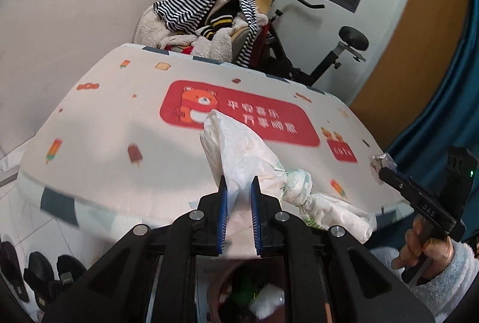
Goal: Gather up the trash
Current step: 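Grasp the white wrapped cutlery pack with the left gripper while the right gripper grasps the clear plastic bag, then carry the cutlery pack and clear bag over the brown bin and release both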
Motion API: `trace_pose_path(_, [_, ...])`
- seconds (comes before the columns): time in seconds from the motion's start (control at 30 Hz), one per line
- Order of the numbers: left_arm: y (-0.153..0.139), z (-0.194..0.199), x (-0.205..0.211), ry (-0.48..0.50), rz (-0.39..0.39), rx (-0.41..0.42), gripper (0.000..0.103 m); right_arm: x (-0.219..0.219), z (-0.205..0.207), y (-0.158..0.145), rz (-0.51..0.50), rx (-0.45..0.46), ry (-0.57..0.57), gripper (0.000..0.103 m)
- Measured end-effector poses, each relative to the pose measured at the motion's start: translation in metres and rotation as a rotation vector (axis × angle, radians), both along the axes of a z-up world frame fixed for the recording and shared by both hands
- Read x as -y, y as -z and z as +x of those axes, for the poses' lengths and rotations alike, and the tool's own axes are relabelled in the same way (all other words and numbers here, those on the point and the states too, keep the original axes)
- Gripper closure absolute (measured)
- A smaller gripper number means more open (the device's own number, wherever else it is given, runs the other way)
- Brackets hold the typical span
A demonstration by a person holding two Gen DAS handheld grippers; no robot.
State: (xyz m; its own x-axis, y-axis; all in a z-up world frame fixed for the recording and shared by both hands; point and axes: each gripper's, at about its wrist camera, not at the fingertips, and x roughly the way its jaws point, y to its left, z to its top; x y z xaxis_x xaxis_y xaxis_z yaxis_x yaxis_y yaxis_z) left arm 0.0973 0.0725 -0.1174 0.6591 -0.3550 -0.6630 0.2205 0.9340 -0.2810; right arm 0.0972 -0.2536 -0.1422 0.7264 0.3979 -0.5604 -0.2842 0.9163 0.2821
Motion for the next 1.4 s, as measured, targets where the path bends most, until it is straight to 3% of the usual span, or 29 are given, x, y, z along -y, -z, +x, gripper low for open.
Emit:
trace_pose_path(0.23, [0.018,-0.061,0.014,0.07,0.037,-0.039,0.089,-0.007,-0.051,0.001,0.017,0.007,-0.017,0.072])
trace_pose_path(0.47, [0.051,-0.092,0.029,0.109,0.109,-0.091,0.089,-0.01,-0.08,0.017,0.038,-0.015,-0.012,0.072])
trace_pose_path(0.83, [0.102,-0.082,0.064,0.129,0.235,-0.156,0.086,-0.01,-0.1,0.046,0.038,-0.07,0.001,0.072])
trace_pose_path(0.9, [0.107,-0.08,0.072,0.153,0.223,-0.162,0.078,-0.008,-0.101,0.046,0.042,-0.07,0.007,0.072])
trace_pose_path(1.0, [0.109,-0.08,0.083,0.175,0.205,-0.144,0.047,-0.006,-0.101,0.046,0.051,-0.071,0.013,0.072])
trace_pose_path(1.17, [0.103,-0.082,0.083,0.145,0.178,-0.098,0.034,-0.005,-0.104,0.053,0.092,-0.089,0.028,0.072])
trace_pose_path(1.33, [0.089,-0.092,0.066,0.06,0.18,-0.036,0.014,-0.014,-0.106,0.074,0.075,-0.148,0.011,0.072])
trace_pose_path(1.4, [0.081,-0.1,0.057,0.04,0.186,0.013,0.012,-0.02,-0.106,0.079,0.058,-0.163,-0.005,0.072])
